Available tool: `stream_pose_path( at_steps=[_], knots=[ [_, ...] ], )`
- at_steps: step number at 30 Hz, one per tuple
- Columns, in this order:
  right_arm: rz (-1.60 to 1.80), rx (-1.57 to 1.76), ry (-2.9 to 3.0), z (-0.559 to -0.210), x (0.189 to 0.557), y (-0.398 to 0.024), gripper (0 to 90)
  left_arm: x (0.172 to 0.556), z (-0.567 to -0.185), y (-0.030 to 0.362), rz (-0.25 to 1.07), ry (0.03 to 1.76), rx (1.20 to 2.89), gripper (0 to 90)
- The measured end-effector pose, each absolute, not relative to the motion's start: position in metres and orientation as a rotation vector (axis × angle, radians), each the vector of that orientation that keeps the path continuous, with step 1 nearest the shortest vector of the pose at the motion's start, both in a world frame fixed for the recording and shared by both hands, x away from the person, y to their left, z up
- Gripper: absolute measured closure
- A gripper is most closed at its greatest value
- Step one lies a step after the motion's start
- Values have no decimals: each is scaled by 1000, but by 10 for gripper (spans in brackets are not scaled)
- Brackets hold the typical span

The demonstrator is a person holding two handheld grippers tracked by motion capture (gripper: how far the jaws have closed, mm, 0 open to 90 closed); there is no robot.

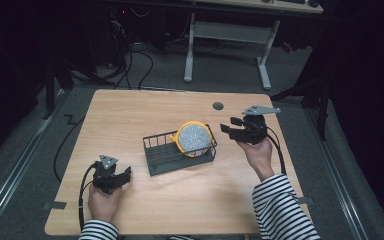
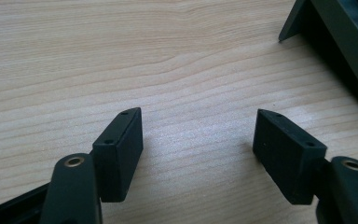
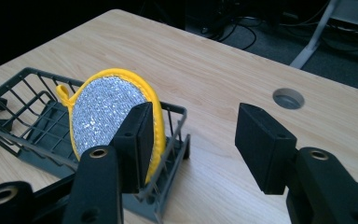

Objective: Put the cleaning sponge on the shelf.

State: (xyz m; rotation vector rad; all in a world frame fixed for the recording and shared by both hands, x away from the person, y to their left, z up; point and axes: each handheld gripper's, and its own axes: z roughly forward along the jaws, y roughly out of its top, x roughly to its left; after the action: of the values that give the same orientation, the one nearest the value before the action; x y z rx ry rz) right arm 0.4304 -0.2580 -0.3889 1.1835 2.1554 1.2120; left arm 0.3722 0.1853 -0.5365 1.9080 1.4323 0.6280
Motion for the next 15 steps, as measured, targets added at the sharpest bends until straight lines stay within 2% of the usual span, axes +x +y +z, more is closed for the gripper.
stream_pose_path(
  at_steps=[15],
  knots=[
    [1221,1274,2043,-391,396,-312,486,373,-537,185,629,1433,1906,338]
  ],
)
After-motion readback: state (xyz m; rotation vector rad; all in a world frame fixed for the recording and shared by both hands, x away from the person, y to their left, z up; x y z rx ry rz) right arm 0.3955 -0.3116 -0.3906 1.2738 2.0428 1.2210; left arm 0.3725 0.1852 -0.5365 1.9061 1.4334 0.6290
